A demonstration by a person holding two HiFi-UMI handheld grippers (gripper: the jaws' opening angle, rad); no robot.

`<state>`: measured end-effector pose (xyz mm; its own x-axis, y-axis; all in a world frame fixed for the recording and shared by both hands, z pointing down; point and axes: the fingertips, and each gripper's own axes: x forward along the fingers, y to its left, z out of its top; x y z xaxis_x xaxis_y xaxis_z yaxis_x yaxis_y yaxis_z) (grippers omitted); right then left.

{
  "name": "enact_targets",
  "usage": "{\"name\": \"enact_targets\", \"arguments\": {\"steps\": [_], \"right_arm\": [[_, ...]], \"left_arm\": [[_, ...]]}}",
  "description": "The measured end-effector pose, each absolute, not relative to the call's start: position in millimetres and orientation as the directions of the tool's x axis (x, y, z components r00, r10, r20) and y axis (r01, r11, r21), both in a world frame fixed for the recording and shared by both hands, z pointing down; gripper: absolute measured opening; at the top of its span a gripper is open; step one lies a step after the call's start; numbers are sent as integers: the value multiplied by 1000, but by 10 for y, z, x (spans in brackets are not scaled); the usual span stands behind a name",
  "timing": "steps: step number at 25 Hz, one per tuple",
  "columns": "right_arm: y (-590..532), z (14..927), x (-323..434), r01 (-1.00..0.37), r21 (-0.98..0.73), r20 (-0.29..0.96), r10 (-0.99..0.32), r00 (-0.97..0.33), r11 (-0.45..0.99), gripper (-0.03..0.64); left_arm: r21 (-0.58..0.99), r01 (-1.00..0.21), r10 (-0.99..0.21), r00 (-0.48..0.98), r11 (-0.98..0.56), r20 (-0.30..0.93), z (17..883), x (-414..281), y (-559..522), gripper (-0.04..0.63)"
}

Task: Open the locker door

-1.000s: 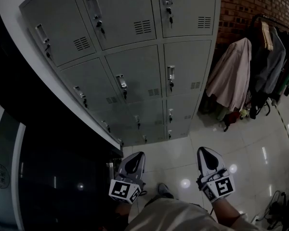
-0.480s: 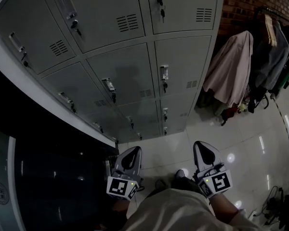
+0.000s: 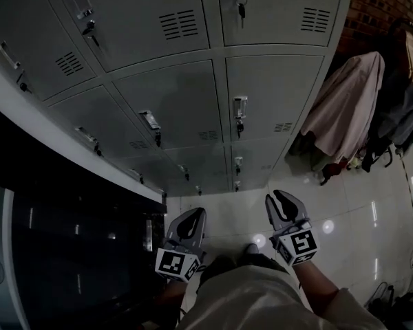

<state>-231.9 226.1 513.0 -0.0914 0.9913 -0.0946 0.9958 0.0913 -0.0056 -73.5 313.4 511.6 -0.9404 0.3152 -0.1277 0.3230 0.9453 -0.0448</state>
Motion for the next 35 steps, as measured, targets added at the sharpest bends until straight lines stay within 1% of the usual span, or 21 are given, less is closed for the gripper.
{"name": "enact_targets", "arguments": {"steps": [3,5,7,9,12,14,15,18,19,21,22,24,25,26,28,29,31,33,35], "right_arm": [[2689,5762,-2529,998,-18,-62,996,-69,68,120],[2990,6212,-2644,998,-26,-32,998,-50,49,132],[3320,6660,-2775,998,-37,-10,999,-44,43,187],[3668,7166,-2914,997,-50,19,998,-52,53,206],[4173,7975,-3098,994,-90,91,994,-57,65,275],[4520,8465,-3218,993,-95,135,989,-62,75,279],[4690,8711,-3263,993,-92,164,984,-63,79,282],[5124,9364,-3422,990,-104,237,969,-68,95,287],[5255,9537,-3488,988,-114,248,966,-72,103,287],[5484,9796,-3572,985,-126,250,965,-80,115,284],[5577,9894,-3591,986,-123,250,965,-82,115,268],[5732,10063,-3621,987,-110,266,960,-86,119,268],[5794,10130,-3635,987,-108,272,958,-89,122,268],[5848,10178,-3642,987,-106,274,957,-91,124,268],[5934,10209,-3645,987,-103,269,958,-94,126,267],[5958,10201,-3646,986,-107,267,959,-99,132,266],[5960,10183,-3649,981,-122,259,959,-117,153,255],[5925,10191,-3632,978,-128,260,957,-127,164,265],[5891,10190,-3597,977,-135,263,957,-125,165,259]], "left_arm": [[-18,314,311,-946,949,-91,5496,-881,3235,34],[5,315,314,-947,949,-67,5796,-980,3330,34],[17,318,318,-947,948,-51,6108,-1071,3445,34],[20,318,319,-947,948,-42,6384,-1143,3543,34],[24,322,322,-946,946,-27,6770,-1196,3673,34],[22,331,331,-943,943,-17,7010,-1194,3770,34],[30,337,337,-941,941,12,7150,-1166,3802,34],[94,363,338,-918,927,209,7717,-986,3837,34],[96,369,340,-912,924,230,7876,-916,3869,34],[73,373,351,-912,925,211,8126,-770,3922,34],[59,376,362,-916,925,173,8199,-716,3938,34],[49,393,391,-920,918,39,8202,-687,3976,34],[50,394,394,-919,918,11,8245,-671,3975,34],[49,385,383,-922,922,50,8388,-631,3945,34],[51,359,344,-919,932,191,8735,-537,3869,34],[55,355,336,-916,933,218,8813,-514,3853,34],[57,356,337,-917,933,213,8829,-494,3842,34],[51,359,343,-918,932,199,8801,-481,3845,34],[42,361,348,-919,932,184,8762,-492,3866,34]]}}
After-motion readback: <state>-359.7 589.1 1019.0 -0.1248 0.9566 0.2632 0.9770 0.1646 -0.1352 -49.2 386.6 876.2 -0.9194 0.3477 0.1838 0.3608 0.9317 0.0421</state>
